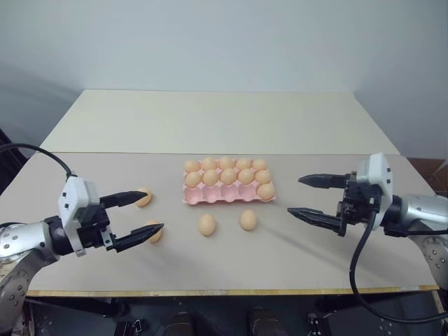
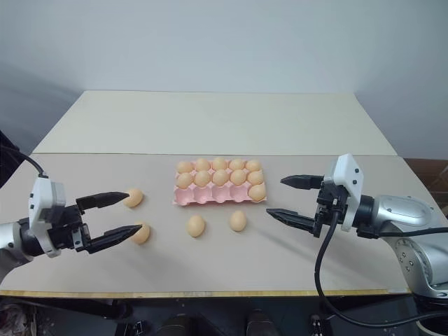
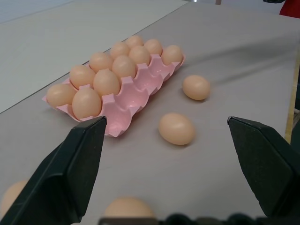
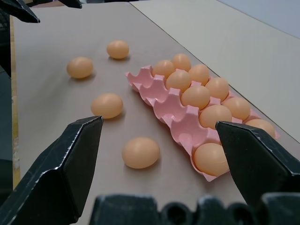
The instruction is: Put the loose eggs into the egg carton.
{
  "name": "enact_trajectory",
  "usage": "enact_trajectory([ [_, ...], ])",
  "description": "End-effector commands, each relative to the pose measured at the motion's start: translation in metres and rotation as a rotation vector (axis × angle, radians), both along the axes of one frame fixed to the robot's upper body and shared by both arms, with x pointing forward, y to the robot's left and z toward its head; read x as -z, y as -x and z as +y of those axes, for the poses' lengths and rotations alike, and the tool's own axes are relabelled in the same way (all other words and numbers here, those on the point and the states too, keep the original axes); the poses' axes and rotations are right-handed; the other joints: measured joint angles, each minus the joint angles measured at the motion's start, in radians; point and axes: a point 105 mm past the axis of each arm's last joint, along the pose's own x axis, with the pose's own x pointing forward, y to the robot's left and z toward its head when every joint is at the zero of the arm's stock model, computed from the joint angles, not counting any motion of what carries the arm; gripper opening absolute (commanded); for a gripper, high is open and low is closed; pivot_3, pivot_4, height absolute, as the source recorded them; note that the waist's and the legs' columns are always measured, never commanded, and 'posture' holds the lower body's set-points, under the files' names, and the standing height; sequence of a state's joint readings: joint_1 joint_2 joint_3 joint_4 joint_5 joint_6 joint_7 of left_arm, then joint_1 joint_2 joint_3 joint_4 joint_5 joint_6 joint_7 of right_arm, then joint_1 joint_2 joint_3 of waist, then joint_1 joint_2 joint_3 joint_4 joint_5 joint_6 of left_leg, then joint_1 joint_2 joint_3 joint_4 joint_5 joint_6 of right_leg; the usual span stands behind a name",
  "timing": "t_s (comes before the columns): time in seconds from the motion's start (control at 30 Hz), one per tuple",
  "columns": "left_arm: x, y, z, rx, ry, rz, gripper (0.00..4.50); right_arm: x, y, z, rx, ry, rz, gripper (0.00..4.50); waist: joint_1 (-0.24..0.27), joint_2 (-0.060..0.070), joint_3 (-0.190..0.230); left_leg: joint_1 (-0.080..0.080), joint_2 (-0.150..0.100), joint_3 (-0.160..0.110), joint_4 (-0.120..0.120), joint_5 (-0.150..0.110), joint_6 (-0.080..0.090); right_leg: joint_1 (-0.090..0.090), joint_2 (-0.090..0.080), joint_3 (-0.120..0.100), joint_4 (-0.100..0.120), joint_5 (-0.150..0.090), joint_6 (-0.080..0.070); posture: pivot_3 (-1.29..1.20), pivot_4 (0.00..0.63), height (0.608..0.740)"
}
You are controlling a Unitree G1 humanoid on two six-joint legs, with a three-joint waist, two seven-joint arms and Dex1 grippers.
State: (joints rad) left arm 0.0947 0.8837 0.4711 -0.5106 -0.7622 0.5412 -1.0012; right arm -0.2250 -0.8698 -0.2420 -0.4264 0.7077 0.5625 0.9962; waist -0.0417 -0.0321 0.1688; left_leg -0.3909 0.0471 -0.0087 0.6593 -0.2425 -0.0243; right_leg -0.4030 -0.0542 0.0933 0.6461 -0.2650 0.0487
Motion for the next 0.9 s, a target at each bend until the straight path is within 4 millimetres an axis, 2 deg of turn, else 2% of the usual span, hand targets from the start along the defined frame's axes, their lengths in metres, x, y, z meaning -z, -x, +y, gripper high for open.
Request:
enact_trajectory([
  [0.03, -0.011, 0.0, 0.0, 0.002, 0.005, -0.042, 4.48, -0.011, 0.002, 0.0, 0.003, 0.008, -0.066, 4.5, 0.0, 0.0, 0.0, 0.0, 0.0, 0.0, 0.0, 0.0, 0.0, 0.0, 0.0, 0.0, 0.0, 0.0, 0.0, 0.0, 0.15, 0.74],
  [0.33, -0.013, -0.002, 0.006, 0.011, -0.022, -0.036, 4.48, -0.009, -0.003, -0.003, 0.021, 0.007, -0.07, 4.5, -0.001, 0.0, 0.0, 0.0, 0.0, 0.0, 0.0, 0.0, 0.0, 0.0, 0.0, 0.0, 0.0, 0.0, 0.0, 0.0, 0.15, 0.74],
  [0.57, -0.017, 0.002, 0.005, 0.114, -0.069, -0.03, 4.48, -0.012, -0.002, -0.002, -0.005, 0.043, -0.071, 4.5, -0.001, 0.0, 0.0, 0.0, 0.0, 0.0, 0.0, 0.0, 0.0, 0.0, 0.0, 0.0, 0.0, 0.0, 0.0, 0.0, 0.15, 0.74],
  [0.67, -0.018, 0.004, -0.002, 0.184, -0.087, -0.021, 4.48, -0.009, 0.002, 0.006, -0.049, 0.067, -0.064, 4.5, -0.001, 0.0, 0.0, 0.0, 0.0, 0.0, 0.0, 0.0, 0.0, 0.0, 0.0, 0.0, 0.0, 0.0, 0.0, 0.0, 0.15, 0.74],
  [0.8, -0.016, 0.003, -0.012, 0.285, -0.113, -0.003, 4.48, 0.015, 0.005, 0.027, -0.122, 0.161, -0.053, 4.5, -0.001, 0.0, 0.0, 0.0, 0.0, 0.0, 0.0, 0.0, 0.0, 0.0, 0.0, 0.0, 0.0, 0.0, 0.0, 0.0, 0.15, 0.74],
  [0.9, -0.012, 0.001, -0.019, 0.353, -0.133, 0.004, 4.48, 0.044, 0.001, 0.043, -0.153, 0.29, -0.081, 4.5, -0.002, 0.0, 0.0, 0.0, 0.0, 0.0, 0.0, 0.0, 0.0, -0.001, 0.0, 0.0, 0.0, 0.0, 0.0, 0.0, 0.15, 0.74],
])
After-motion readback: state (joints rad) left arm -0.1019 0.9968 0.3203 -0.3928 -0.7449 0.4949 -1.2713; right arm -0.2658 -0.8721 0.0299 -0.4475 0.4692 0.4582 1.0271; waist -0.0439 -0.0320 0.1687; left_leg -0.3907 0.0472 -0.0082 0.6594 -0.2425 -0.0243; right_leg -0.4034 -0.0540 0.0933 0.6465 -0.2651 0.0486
